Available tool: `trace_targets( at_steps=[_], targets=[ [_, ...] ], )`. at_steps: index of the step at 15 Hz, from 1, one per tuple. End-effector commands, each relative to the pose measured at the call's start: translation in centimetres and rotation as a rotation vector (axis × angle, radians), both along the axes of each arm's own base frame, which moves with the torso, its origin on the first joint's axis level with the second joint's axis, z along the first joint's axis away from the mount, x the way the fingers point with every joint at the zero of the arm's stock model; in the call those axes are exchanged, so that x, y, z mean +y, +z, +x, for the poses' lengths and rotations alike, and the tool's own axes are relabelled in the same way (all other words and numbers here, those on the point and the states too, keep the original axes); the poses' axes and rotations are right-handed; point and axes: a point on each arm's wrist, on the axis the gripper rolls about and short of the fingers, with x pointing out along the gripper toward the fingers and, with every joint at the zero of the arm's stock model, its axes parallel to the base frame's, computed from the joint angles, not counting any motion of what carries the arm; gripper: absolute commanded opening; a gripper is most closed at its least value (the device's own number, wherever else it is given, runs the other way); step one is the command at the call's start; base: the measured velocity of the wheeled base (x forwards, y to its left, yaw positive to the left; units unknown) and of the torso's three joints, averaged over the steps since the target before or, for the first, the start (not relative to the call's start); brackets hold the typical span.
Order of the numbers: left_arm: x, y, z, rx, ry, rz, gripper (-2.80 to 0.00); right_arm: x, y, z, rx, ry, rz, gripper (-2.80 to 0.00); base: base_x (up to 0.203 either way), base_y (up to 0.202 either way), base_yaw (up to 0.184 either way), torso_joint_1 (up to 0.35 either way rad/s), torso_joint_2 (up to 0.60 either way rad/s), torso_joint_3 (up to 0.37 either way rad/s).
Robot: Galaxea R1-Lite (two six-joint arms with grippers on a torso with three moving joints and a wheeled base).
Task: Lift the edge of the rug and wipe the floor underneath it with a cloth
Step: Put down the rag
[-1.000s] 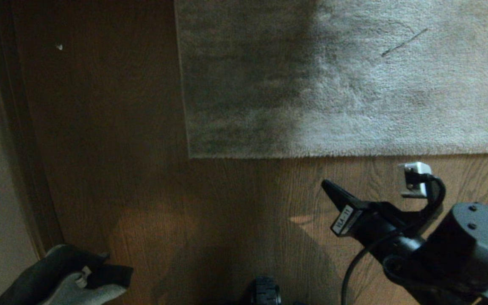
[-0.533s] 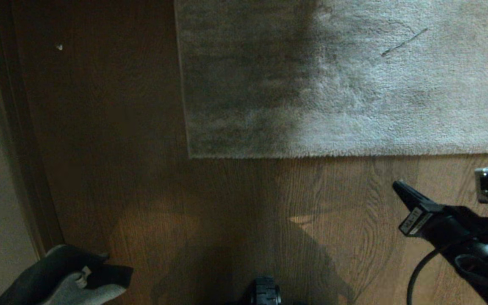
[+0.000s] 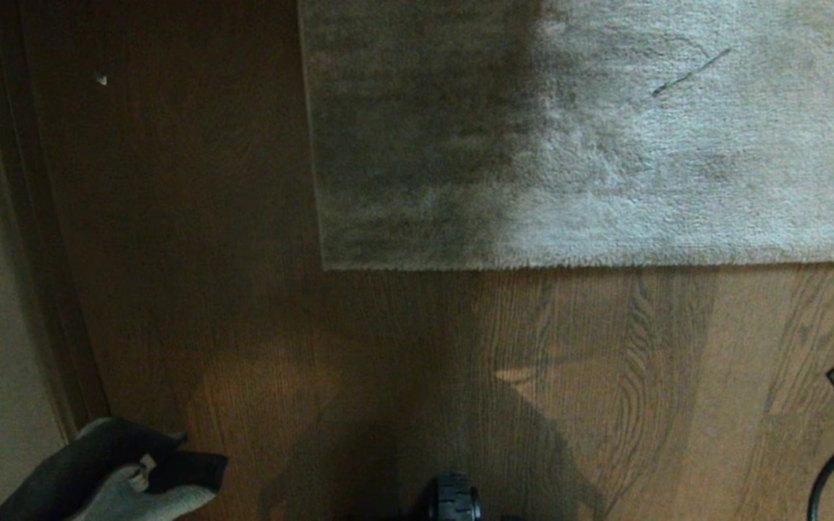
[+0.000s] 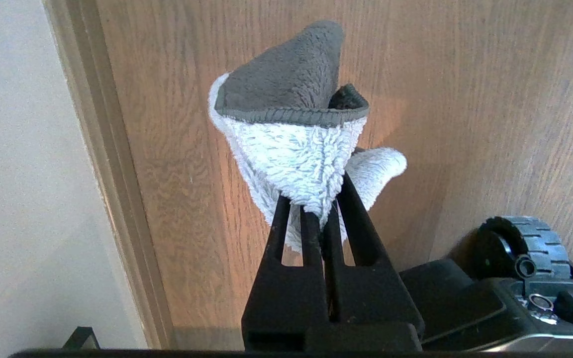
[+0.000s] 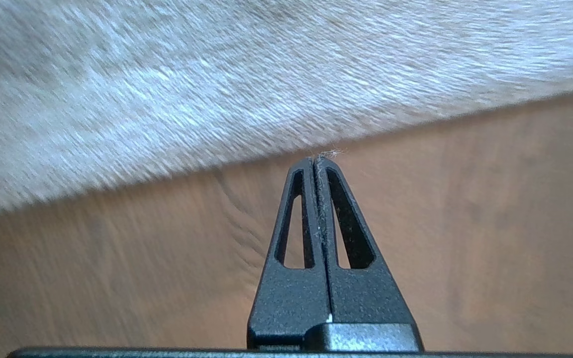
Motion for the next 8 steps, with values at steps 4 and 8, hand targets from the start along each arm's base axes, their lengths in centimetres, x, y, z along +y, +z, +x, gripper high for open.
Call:
trace_targets(
  at_steps=[4,8],
  targets=[
    [0.0,0.0,0.0,0.0,0.0,-0.001,-2.8,-0.9,-0.8,-5.8,0.085,0.001,-0.03,-2.8,0.0,0.0,0.0,0.0,0.0,0.0],
    [0.0,0.0,0.0,0.0,0.0,-0.001,-2.8,-1.4,-4.3,-9.2,0.317,0.014,-0.062,-2.8,0.0,0.0,0.0,0.0,0.0,0.0]
  ],
)
